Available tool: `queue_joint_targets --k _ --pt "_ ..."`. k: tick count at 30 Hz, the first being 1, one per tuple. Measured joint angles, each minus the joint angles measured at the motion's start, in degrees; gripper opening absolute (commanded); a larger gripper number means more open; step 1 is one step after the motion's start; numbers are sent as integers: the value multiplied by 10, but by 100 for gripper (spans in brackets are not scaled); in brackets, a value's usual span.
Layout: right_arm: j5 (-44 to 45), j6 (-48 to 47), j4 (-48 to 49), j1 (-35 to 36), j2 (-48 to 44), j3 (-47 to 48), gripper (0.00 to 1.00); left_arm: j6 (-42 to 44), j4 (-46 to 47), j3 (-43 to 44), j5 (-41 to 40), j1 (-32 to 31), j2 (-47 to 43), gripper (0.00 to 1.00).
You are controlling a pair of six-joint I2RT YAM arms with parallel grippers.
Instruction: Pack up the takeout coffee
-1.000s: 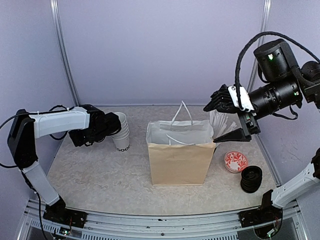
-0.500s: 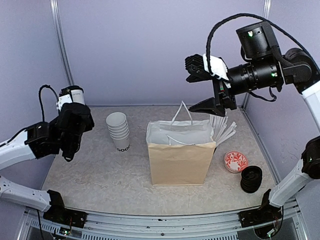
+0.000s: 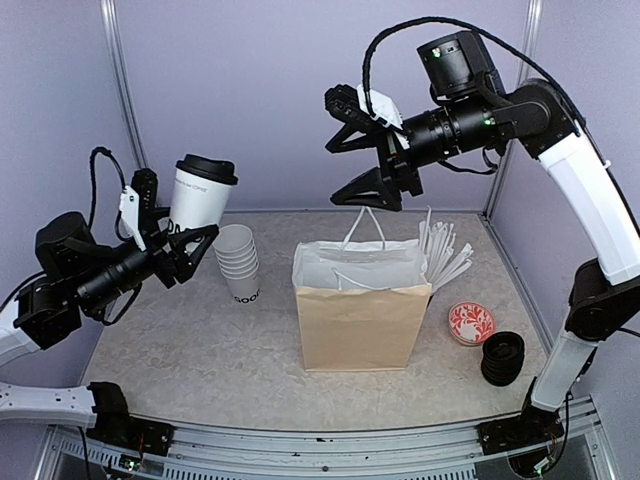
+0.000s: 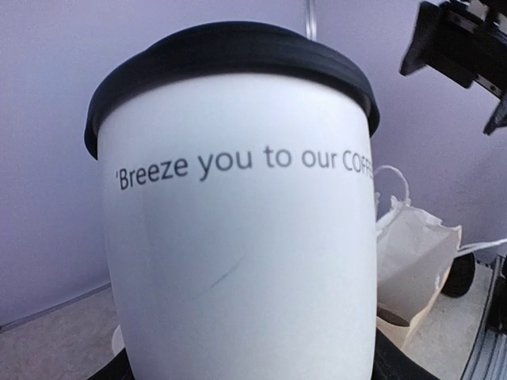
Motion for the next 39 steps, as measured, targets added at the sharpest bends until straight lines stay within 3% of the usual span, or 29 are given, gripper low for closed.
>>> queue_joint_targets --k 10,17,28,39 --pt "-120 21 -19 -1 23 21 85 40 -4 11 246 0 97 58" --pt "-151 28 -36 -1 24 19 98 51 -4 41 344 0 133 58" --pt "-183 34 -53 -1 44 10 99 79 -29 87 414 -6 157 58" --pt "-193 36 -62 1 51 5 88 88 -33 96 422 -10 173 58"
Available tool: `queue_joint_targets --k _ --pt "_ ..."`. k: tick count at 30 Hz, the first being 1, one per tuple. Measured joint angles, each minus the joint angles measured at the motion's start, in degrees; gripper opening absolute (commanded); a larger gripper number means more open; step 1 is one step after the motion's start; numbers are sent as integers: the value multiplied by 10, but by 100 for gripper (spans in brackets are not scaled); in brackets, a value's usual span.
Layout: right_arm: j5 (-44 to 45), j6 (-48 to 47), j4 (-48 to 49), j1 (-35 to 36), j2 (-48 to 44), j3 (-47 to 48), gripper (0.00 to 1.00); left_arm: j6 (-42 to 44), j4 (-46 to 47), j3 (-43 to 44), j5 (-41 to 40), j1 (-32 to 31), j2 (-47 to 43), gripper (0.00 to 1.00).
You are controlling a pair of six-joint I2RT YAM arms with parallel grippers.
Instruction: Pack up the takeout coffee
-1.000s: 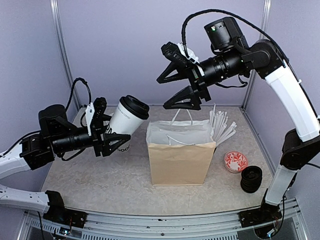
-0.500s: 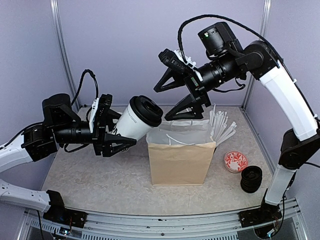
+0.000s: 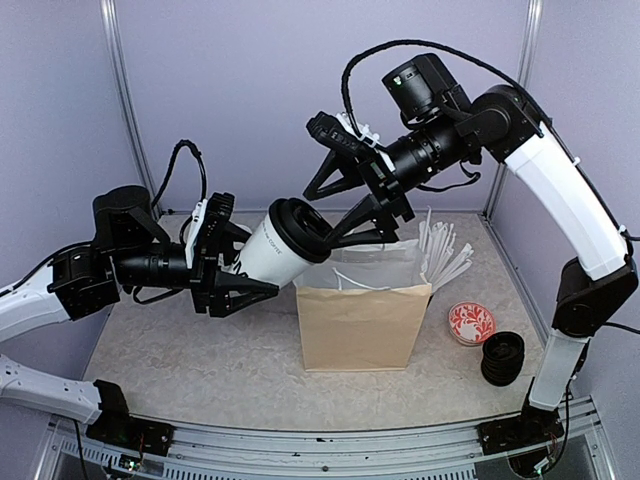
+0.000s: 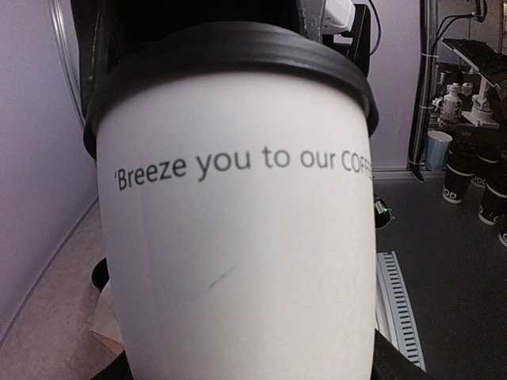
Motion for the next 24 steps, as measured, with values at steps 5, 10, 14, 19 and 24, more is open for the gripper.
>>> queue_joint_targets --k 5,10,14,19,24 --pt "1 -2 -3 6 0 -14 87 0 6 0 -6 0 -1 58" --pt "6 -2 -3 16 0 -16 87 0 10 0 -8 -2 -3 58" --pt "9 0 -4 17 0 -16 89 0 9 0 -8 -2 -3 58" --pt "12 8 -4 19 0 -15 92 3 9 0 -9 -2 2 58" --pt "14 16 -2 20 0 -15 88 7 10 0 -12 -3 3 58"
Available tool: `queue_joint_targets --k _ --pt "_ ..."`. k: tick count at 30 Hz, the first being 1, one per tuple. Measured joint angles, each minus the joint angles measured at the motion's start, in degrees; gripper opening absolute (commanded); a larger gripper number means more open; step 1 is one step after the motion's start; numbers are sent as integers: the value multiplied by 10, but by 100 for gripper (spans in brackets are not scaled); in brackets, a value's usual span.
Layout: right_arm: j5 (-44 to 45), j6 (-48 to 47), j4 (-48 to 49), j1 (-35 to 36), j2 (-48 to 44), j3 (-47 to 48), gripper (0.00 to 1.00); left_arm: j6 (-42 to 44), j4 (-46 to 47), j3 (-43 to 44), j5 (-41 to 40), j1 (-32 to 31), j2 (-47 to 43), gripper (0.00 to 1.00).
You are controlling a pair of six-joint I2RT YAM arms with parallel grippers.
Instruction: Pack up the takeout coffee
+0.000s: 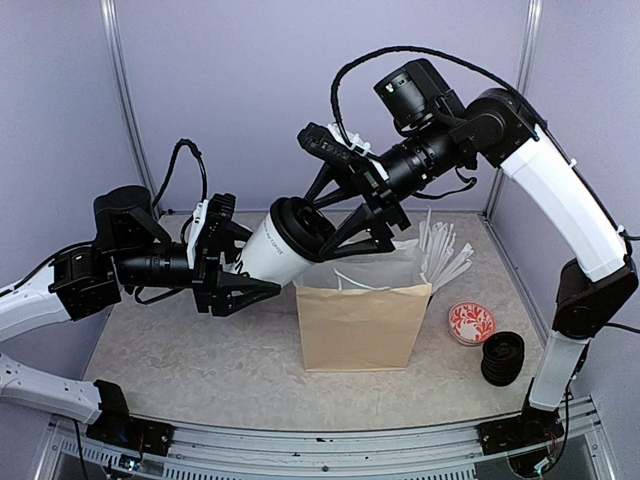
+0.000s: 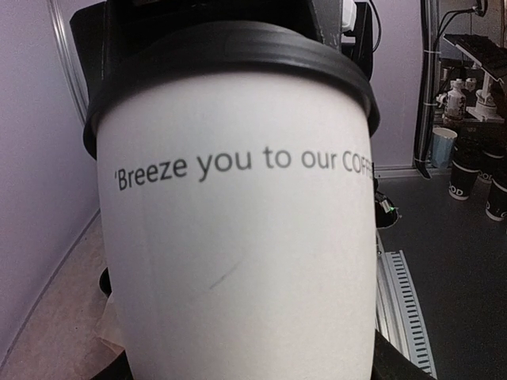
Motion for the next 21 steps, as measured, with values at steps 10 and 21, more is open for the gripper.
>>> queue_joint_targets --k 10,21 --pt "-3 10 2 0 0 1 89 5 2 0 0 -1 1 58" --pt "4 21 2 0 -2 2 73 6 6 1 -8 -3 5 74"
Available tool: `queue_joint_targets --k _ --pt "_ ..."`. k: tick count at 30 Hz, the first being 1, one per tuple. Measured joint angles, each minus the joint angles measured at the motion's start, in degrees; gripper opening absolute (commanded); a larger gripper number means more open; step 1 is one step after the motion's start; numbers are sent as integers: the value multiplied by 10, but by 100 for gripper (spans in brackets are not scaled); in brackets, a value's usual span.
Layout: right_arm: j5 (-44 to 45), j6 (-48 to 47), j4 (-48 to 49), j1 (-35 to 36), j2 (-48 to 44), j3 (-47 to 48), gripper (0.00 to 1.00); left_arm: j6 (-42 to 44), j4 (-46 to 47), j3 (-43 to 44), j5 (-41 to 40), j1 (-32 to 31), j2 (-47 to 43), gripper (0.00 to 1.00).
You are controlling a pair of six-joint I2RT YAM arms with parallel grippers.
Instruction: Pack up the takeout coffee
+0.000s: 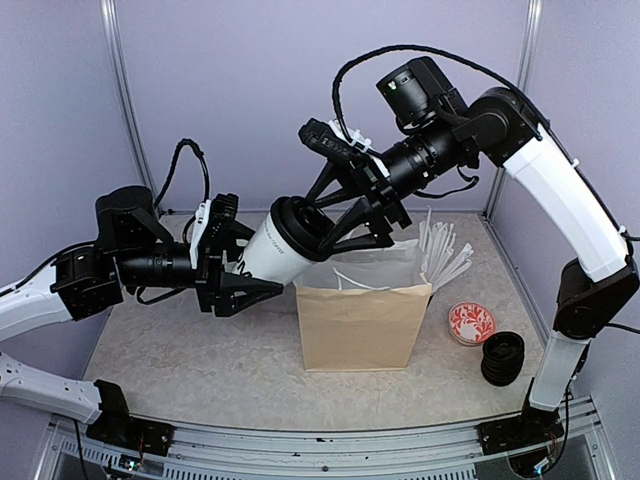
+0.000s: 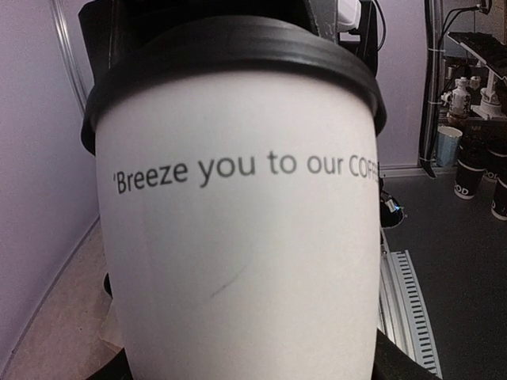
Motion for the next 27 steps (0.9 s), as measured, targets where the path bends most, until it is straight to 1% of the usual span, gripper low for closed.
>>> queue_joint_targets --k 5,12,15,17,20,24,27 --pt "20 0 14 1 -1 1 71 -3 -7 4 -46 -2 0 85" --pt "43 -1 32 -29 -12 16 67 4 -40 41 -118 -1 -20 90" --pt "56 -4 37 -54 -28 22 66 19 -56 76 -135 0 -21 90" --pt "67 -7 40 -66 -41 23 64 29 -66 107 -136 2 -6 90" --pt "90 -10 46 -87 -66 21 59 45 -93 184 -123 10 52 88" --pt "127 -12 58 -118 -114 -9 49 63 -151 323 -90 31 185 85" --pt "162 -14 67 -145 -159 -50 48 72 -191 389 -56 47 277 85"
